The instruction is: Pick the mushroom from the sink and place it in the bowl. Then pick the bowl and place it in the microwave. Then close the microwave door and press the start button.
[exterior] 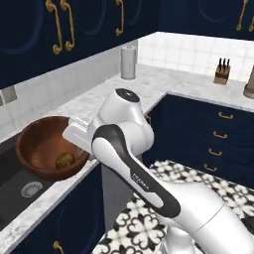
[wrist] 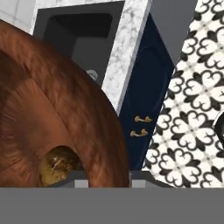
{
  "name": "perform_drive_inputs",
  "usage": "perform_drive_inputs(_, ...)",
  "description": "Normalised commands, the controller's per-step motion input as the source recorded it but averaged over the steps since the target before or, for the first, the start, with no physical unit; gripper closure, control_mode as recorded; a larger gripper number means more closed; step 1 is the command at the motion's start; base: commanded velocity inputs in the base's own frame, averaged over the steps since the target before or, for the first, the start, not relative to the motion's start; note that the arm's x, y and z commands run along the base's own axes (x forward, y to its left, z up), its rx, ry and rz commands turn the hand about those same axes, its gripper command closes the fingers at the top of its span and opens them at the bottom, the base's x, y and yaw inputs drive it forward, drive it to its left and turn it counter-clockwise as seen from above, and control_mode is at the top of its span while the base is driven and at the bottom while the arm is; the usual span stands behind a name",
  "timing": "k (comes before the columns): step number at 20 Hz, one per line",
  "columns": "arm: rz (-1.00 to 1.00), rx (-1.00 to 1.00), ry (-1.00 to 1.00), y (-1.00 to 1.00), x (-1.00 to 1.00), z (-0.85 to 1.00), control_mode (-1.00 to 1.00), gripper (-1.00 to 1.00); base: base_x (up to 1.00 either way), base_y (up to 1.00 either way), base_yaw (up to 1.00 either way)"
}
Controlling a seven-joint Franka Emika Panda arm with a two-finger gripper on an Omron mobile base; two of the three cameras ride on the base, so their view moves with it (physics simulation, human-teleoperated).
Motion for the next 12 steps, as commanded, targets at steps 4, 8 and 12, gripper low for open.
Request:
perform_drive_inputs(4,0.00,0.00,0.00,0.00,0.00,0.00,1.00,1.00,-0.06,-0.02,-0.96)
perform_drive_inputs(8,0.00,0.00,0.00,0.00,0.00,0.00,1.00,1.00,0.00,-0.43,-0.85)
perform_drive_inputs(12,0.00,0.00,0.00,0.00,0.00,0.00,1.00,1.00,0.00,-0.85,-0.72)
